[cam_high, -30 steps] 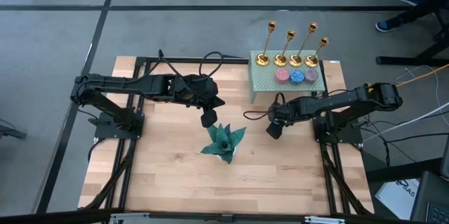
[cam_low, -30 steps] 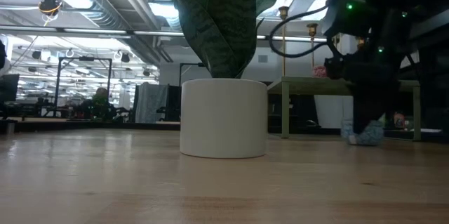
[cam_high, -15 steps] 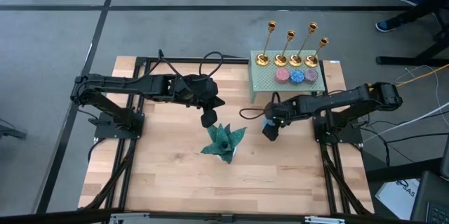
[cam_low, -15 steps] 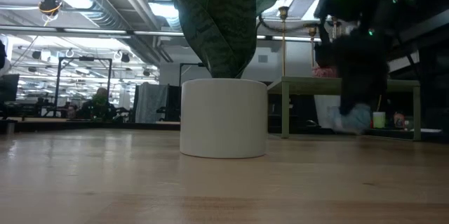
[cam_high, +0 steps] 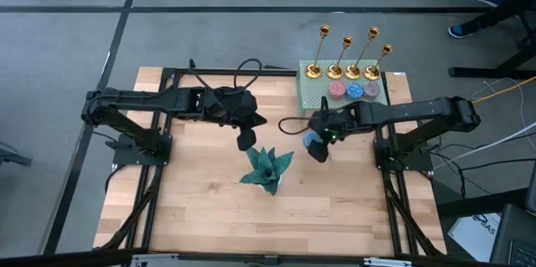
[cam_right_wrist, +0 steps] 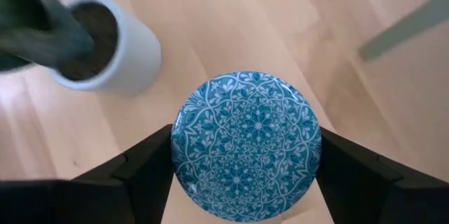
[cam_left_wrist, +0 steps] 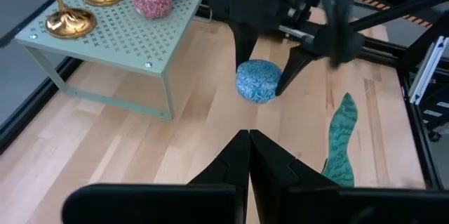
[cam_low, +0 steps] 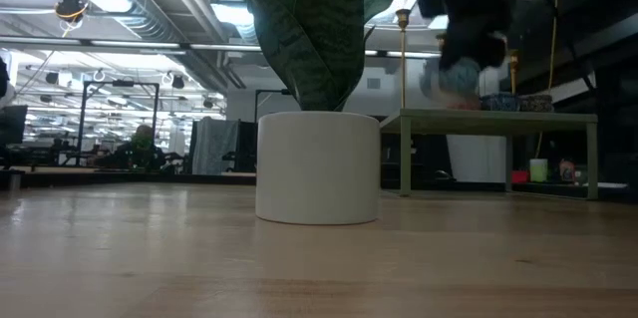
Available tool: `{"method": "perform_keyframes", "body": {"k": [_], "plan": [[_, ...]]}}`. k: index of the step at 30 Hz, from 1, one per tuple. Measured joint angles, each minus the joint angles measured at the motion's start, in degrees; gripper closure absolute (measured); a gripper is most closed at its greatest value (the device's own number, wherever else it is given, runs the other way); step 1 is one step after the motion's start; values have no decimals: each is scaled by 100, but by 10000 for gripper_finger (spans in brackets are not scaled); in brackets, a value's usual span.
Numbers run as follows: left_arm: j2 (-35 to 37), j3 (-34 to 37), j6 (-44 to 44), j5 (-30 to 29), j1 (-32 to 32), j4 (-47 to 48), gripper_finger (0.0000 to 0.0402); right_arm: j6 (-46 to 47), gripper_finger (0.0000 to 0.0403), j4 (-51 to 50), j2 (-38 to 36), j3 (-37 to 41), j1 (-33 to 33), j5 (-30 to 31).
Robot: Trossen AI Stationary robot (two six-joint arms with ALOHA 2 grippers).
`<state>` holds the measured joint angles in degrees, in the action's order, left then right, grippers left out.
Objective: Stock candles and holders on shelf
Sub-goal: Align the light blue scented candle with the other scented candles on the shelf
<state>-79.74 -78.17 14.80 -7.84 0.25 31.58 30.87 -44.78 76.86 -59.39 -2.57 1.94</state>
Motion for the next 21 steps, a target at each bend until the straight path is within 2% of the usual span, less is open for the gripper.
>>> {"method": "perform_keyframes", "body": {"k": [8,13,21], "plan": [[316,0,-27,-219,29,-6,396,-156,115,-465,0,-970,33,451],[553,0,-306,-543,37,-5,396,-151,115,-464,0,-1395,199,480],[1102,0,-314,-560,353,68,396,-299,115,-453,-2,-1902,604,669]]}}
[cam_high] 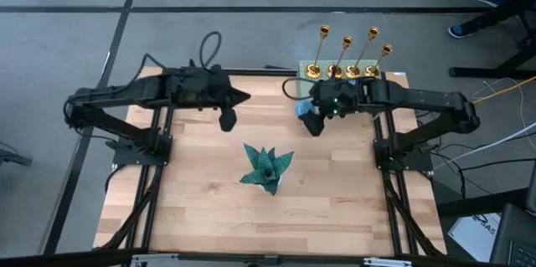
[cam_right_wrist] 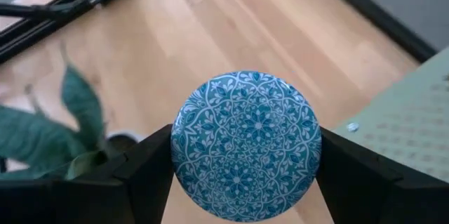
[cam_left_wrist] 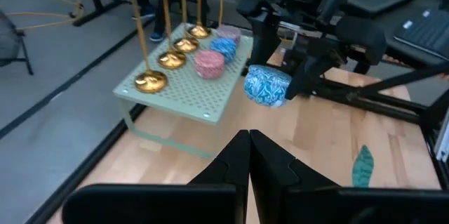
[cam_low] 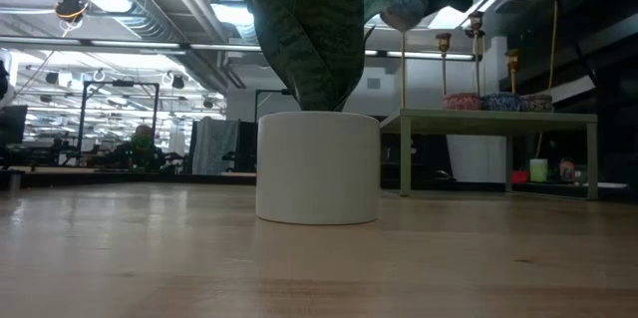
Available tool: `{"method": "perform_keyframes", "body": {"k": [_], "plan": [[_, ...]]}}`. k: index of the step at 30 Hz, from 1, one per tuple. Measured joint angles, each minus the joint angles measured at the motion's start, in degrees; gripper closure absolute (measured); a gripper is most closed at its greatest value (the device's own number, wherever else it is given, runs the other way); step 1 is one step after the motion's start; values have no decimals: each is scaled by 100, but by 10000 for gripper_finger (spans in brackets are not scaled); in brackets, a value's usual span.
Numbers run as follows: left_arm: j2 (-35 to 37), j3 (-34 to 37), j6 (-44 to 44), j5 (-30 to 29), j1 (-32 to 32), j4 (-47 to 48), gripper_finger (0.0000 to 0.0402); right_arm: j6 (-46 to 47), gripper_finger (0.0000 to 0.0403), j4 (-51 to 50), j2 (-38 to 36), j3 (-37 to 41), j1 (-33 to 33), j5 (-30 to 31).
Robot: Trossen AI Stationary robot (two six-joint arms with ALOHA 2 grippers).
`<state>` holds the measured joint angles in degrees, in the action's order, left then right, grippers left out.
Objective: Stock candles and holders on shelf
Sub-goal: Align the light blue scented candle with the other scented candles on the shelf
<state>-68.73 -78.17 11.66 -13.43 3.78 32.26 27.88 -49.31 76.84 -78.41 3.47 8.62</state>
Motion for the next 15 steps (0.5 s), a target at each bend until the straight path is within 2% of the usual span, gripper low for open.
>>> {"method": "perform_keyframes", "body": {"k": [7,15], "plan": [[344,0,0,-7,357,337,396,-434,115,-23,55,-37,554,94],[375,0,0,-17,473,674,396,-943,115,-409,453,-39,1083,104]]}}
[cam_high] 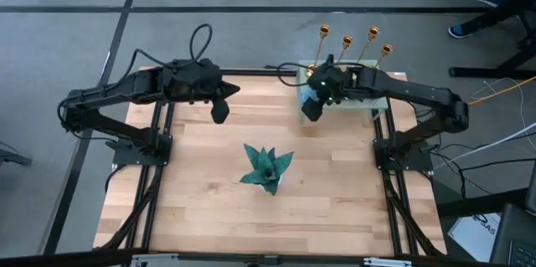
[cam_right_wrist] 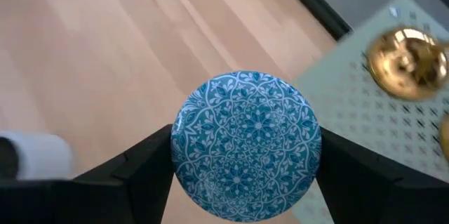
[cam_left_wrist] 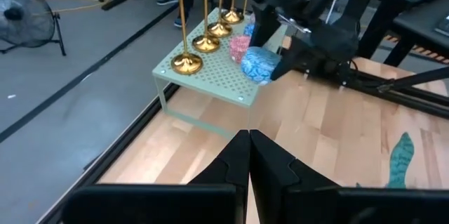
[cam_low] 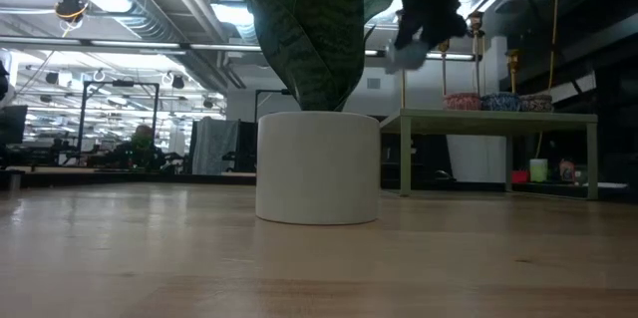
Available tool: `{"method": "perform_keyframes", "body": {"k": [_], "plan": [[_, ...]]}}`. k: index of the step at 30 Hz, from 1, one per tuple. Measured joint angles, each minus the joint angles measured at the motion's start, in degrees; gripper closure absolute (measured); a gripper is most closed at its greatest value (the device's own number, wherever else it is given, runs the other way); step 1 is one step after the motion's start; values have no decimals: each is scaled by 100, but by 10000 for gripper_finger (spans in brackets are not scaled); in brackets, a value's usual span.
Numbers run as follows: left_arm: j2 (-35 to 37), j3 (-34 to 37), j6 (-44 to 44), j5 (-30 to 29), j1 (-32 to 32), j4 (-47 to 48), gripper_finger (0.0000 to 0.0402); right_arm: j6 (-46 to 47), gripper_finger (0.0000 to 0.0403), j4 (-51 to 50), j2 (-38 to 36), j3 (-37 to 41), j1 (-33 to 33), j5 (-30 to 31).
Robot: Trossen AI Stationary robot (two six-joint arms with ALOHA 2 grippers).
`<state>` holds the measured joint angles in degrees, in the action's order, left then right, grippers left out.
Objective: Stock candles and holders on shelf
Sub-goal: Align the light blue scented candle with the other scented candles on the shelf
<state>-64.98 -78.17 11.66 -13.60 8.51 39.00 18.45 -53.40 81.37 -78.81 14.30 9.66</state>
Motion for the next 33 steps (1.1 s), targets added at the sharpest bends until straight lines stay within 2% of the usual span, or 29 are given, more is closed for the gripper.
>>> {"method": "perform_keyframes", "body": {"k": [8,18,33], "plan": [[-1,0,2,-27,0,265,396,-410,103,-253,464,2,481,128],[-1,0,15,-27,0,330,396,-547,100,-261,528,2,1187,-78],[-3,0,15,-30,0,329,396,-345,98,228,487,800,1244,-343]]}}
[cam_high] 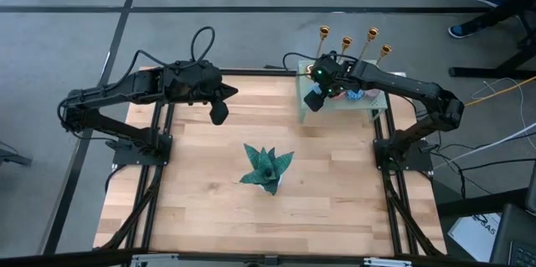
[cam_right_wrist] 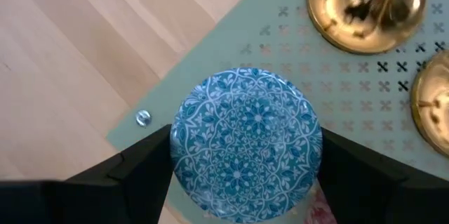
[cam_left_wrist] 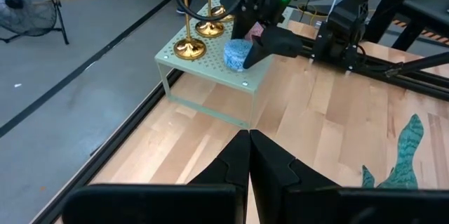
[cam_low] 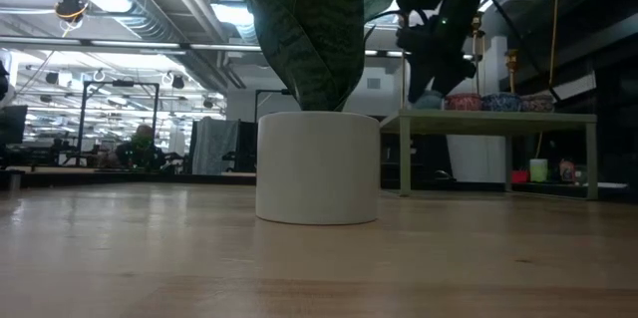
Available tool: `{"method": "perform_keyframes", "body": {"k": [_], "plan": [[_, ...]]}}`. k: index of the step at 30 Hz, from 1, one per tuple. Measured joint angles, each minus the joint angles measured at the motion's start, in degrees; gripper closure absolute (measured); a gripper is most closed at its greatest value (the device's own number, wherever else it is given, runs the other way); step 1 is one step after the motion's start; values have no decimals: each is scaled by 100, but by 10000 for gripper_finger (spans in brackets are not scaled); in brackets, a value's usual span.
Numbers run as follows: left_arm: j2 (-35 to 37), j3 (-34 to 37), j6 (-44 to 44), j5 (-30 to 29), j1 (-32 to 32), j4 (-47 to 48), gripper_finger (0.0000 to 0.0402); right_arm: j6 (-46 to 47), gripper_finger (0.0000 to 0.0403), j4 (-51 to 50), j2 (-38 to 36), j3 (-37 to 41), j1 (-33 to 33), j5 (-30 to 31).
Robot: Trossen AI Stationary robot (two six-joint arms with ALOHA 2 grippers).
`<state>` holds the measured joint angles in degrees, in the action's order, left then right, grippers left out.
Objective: Stock candles and holders on shelf
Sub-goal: Align the light blue scented candle with the other scented candles on the shelf
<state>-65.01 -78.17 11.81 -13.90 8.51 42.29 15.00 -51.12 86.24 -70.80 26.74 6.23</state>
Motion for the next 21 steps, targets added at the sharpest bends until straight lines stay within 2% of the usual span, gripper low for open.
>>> {"method": "perform_keyframes", "body": {"k": [3,10,21], "plan": [[0,0,-2,-1,0,-1,396,-2,98,187,16,-22,-2,-31],[0,0,-9,-1,0,-3,396,-48,91,-103,51,-370,-4,-52],[0,0,-152,-16,0,-5,396,-337,18,-665,44,-878,4,-137]]}}
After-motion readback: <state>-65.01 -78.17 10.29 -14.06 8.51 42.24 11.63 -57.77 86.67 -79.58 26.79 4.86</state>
